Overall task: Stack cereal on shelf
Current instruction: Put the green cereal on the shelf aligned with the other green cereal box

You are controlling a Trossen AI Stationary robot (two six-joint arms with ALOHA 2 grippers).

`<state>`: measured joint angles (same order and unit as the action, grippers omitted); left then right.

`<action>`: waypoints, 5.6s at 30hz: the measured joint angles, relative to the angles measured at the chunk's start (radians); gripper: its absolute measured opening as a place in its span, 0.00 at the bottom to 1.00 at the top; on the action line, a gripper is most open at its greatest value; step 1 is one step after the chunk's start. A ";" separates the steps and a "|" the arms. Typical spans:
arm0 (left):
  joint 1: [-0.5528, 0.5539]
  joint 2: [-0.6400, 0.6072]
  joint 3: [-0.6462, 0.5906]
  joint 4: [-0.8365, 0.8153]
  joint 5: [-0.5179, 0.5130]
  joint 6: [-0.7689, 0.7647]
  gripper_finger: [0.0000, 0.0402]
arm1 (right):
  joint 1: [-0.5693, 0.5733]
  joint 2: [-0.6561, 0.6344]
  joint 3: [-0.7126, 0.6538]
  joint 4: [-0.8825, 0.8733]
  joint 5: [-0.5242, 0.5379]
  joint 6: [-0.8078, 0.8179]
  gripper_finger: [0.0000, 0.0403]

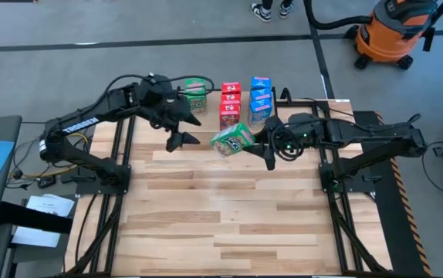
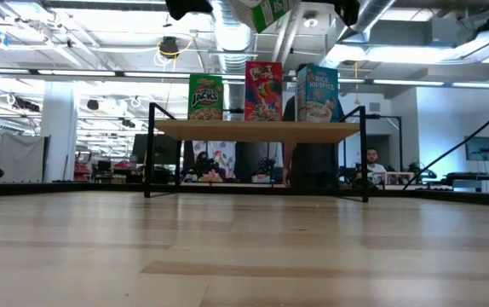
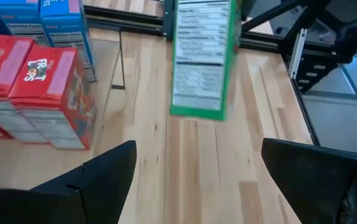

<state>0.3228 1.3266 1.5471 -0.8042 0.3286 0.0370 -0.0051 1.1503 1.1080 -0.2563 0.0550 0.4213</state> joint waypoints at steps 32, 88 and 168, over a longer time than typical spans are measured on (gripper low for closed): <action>-0.118 0.140 -0.001 0.192 0.007 -0.076 0.84 | 0.025 0.002 0.000 0.010 -0.035 -0.091 0.50; -0.103 0.129 0.000 0.137 0.014 0.045 0.47 | 0.010 -0.027 0.002 0.012 -0.026 -0.195 0.66; 0.085 -0.034 -1.260 1.908 -0.446 -0.020 0.47 | -0.002 -0.116 0.000 -0.005 -0.029 -0.193 0.66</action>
<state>0.4080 1.2930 0.2867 1.1038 -0.1169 0.0173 -0.0071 1.0348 1.1080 -0.2615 0.0261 0.2287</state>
